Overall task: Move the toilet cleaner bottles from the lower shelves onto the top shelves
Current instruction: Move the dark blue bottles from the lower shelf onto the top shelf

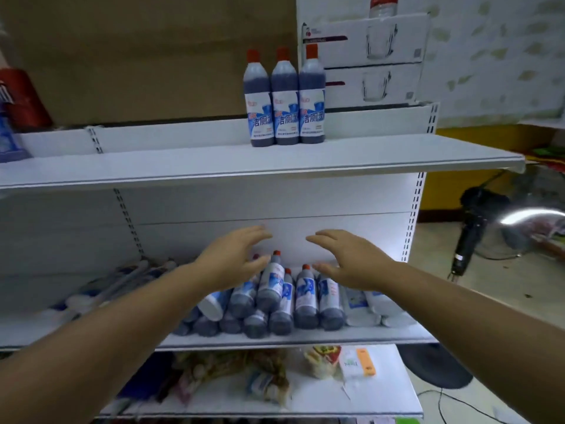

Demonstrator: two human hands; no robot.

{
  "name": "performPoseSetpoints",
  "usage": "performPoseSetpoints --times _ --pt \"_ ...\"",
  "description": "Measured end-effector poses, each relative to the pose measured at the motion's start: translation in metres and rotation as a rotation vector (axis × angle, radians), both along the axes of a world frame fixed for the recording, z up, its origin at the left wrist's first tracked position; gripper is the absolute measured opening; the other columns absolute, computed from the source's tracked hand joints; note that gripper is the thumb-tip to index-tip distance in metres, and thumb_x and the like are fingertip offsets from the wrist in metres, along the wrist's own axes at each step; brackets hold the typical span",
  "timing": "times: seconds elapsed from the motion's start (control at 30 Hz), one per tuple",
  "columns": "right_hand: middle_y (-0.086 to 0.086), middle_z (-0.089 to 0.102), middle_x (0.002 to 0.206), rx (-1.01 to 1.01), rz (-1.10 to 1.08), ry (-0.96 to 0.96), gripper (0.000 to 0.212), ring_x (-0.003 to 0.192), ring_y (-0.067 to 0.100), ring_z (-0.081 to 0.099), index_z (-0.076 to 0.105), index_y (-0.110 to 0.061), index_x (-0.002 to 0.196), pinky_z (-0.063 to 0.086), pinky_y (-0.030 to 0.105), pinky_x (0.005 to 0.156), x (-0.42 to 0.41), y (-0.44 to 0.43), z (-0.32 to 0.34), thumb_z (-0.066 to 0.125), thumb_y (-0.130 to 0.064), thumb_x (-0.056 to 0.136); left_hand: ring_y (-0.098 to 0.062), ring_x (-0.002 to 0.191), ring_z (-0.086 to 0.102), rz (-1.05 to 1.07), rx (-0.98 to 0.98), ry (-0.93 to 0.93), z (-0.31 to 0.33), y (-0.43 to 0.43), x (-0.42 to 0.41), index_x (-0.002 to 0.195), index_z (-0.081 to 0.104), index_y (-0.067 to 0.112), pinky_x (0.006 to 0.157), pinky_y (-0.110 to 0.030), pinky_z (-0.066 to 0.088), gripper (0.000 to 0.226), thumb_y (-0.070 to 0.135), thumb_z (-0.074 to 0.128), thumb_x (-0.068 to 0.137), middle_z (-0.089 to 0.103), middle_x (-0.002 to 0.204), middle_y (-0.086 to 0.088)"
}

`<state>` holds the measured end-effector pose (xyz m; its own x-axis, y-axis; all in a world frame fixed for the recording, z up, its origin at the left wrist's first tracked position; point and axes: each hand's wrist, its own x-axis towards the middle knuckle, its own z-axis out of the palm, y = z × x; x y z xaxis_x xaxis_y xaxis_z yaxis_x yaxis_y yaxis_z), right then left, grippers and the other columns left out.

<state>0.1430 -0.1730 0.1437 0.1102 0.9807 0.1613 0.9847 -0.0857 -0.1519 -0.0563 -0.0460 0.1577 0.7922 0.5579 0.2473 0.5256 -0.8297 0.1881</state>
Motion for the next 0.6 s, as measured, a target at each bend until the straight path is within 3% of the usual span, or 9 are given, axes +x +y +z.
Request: performPoseSetpoints --times 0.07,0.17,0.37,0.5,0.6 --pt "-0.001 0.032 0.153 -0.080 -0.059 0.035 0.058 0.137 0.018 0.033 0.027 -0.030 0.146 0.030 0.035 0.110 0.006 0.007 -0.024 0.044 -0.045 0.093 -0.017 0.139 0.031 0.056 -0.068 0.103 -0.022 0.014 0.004 0.139 0.043 0.025 0.113 -0.030 0.026 0.052 0.034 0.054 0.090 0.031 0.154 0.001" --pt "0.000 0.037 0.150 -0.173 -0.110 0.055 0.057 0.135 0.021 0.037 0.031 -0.030 0.144 0.032 0.039 0.111 0.012 0.021 -0.057 0.045 -0.046 0.091 -0.019 0.134 0.036 0.107 -0.123 0.202 -0.047 0.027 0.006 0.136 0.046 0.019 0.108 -0.028 0.025 0.045 0.028 0.049 0.092 0.038 0.149 -0.001" --pt "0.005 0.047 0.143 -0.368 -0.100 0.109 0.058 0.125 0.027 0.047 0.029 -0.029 0.145 0.040 0.037 0.101 0.004 0.066 -0.092 0.045 -0.043 0.092 -0.028 0.114 0.054 0.282 -0.373 0.299 -0.093 0.068 0.005 0.132 0.045 0.020 0.090 -0.032 0.044 0.045 0.029 0.048 0.088 0.055 0.132 -0.010" --pt "0.009 0.058 0.128 -0.373 -0.215 0.354 0.047 0.105 0.025 0.056 0.042 -0.020 0.134 0.041 0.031 0.086 -0.009 0.104 -0.113 0.041 -0.046 0.094 -0.028 0.105 0.055 0.369 -0.528 0.252 -0.115 0.093 0.012 0.125 0.046 0.019 0.077 -0.029 0.040 0.043 0.033 0.054 0.085 0.058 0.123 -0.011" --pt "0.008 0.060 0.112 -0.386 -0.285 0.516 0.045 0.097 0.023 0.056 0.050 -0.013 0.125 0.041 0.029 0.078 -0.025 0.127 -0.129 0.038 -0.045 0.096 -0.029 0.106 0.054 0.433 -0.591 0.252 -0.131 0.107 0.020 0.117 0.050 0.012 0.082 -0.031 0.040 0.039 0.035 0.054 0.086 0.058 0.122 -0.014"
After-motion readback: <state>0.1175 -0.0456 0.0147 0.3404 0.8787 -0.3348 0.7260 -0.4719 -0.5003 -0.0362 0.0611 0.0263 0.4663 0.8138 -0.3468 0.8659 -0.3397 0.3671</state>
